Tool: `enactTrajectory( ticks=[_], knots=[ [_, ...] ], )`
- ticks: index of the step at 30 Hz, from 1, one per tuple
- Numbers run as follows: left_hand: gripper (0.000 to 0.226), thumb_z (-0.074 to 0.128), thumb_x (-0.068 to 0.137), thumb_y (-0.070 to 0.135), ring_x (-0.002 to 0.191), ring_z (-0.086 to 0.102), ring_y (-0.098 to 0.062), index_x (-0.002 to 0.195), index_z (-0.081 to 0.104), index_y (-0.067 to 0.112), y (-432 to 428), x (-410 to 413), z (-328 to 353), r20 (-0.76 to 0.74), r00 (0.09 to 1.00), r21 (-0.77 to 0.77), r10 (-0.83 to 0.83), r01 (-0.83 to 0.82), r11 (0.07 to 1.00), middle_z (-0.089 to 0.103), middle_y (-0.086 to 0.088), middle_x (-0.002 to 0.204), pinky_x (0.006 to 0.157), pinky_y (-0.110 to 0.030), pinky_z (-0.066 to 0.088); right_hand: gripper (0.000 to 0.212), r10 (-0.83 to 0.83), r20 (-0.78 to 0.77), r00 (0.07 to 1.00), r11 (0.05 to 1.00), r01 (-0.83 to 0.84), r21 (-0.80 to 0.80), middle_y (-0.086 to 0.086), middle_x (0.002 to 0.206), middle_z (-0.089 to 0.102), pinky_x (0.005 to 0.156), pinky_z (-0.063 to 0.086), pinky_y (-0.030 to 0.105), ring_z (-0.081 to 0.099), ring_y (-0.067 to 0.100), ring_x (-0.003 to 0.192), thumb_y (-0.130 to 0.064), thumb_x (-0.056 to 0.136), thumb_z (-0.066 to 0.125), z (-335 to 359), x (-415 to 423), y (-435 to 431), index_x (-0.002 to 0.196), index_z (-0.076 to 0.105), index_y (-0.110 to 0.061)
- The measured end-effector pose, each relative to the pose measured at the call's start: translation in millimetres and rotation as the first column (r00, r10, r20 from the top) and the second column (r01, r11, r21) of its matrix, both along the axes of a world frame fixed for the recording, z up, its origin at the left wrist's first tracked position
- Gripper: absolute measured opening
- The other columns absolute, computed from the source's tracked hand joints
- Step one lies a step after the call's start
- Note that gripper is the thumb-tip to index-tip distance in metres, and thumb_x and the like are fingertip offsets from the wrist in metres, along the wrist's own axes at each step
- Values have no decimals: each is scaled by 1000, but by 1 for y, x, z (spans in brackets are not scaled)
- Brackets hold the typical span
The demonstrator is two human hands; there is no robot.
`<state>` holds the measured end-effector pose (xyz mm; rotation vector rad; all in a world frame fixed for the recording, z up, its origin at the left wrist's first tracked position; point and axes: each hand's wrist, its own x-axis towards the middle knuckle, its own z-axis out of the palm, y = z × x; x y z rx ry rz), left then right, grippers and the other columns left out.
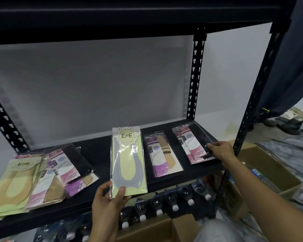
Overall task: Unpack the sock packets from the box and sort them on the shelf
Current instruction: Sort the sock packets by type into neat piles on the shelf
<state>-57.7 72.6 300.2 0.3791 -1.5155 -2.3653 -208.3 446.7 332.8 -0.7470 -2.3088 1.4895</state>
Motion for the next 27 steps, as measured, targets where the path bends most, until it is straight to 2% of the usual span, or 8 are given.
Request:
enactTrajectory(
  ticks=[5, 9, 14, 19, 21, 23, 27],
  knots=[
    [31, 66, 84, -8, 76, 74, -19, 101, 54, 15, 3, -1, 0, -6, 1000, 6, -20, 20, 1000, 69, -9, 108, 59, -26, 59, 36, 8, 27, 1000, 997, -10, 82, 17, 115, 68, 92, 48, 37, 61, 32, 107, -25, 87, 68, 1, 4, -1, 112, 67, 0],
    [31, 67, 84, -5, 80, 75, -16, 104, 54, 15, 5, 0, 1, -2, 999, 9, -37, 37, 999, 67, -6, 110, 61, -26, 59, 44, 12, -37, 999, 994, -8, 109, 18, 122, 64, 96, 46, 38, 59, 33, 112, -22, 88, 67, 8, 12, -4, 123, 59, 4],
    [32, 68, 85, -2, 82, 75, -17, 108, 54, 15, 6, 0, 8, -3, 999, 9, -42, 42, 999, 68, -7, 112, 64, -25, 59, 46, 52, -103, 993, 968, -25, 250, 20, 118, 66, 100, 46, 47, 56, 36, 115, -26, 86, 69, 19, 24, -13, 122, 61, -1],
    [33, 68, 85, -1, 84, 74, -18, 108, 54, 19, 2, -4, 18, 6, 1000, 15, -28, 28, 999, 62, -6, 115, 65, -25, 59, 33, 120, -189, 975, 944, -54, 325, 15, 109, 69, 95, 48, 51, 58, 34, 109, -23, 84, 71, 25, 42, -38, 112, 67, -6],
    [34, 68, 85, -1, 87, 73, -19, 107, 54, 20, -1, -6, 22, 22, 1000, 21, -11, 11, 1000, 54, -2, 118, 65, -24, 59, 29, 169, -218, 961, 945, -95, 314, 12, 113, 67, 95, 48, 47, 59, 30, 106, -22, 83, 71, 25, 50, -57, 109, 68, -10],
    [35, 69, 85, -1, 89, 72, -20, 108, 54, 21, -4, -7, 24, 37, 999, 24, -4, 4, 1000, 50, 1, 117, 66, -25, 59, 27, 231, -258, 938, 954, -166, 250, 8, 116, 63, 90, 47, 36, 57, 21, 99, -20, 84, 70, 25, 59, -81, 110, 67, -13],
    [36, 68, 85, 0, 99, 67, -22, 110, 54, 21, -10, -8, 24, 39, 999, 37, 0, -2, 999, 51, 4, 117, 67, -25, 59, 23, 362, -329, 872, 932, -333, 141, -3, 103, 65, 82, 47, 26, 60, 9, 93, -17, 85, 70, 28, 77, -128, 107, 66, -18]
  ],
)
